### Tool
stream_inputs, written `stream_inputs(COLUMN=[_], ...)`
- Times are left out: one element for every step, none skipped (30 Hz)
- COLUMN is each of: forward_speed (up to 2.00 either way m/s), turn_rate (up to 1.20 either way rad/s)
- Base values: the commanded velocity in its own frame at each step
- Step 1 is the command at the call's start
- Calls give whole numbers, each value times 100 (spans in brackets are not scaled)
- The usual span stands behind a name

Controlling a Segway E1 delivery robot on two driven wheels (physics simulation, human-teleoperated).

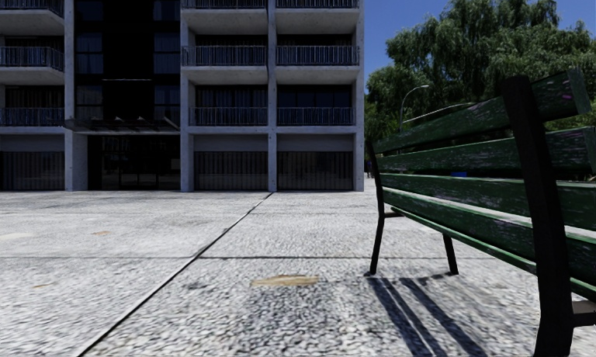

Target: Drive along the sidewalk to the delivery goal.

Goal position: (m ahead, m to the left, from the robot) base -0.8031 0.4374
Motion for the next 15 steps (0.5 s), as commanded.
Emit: stream_inputs(forward_speed=[0,0,0,0,0,0,0,0,0,0,0,0,0,0,0], turn_rate=[0,0,0,0,0,0,0,0,0,0,0,0,0,0,0])
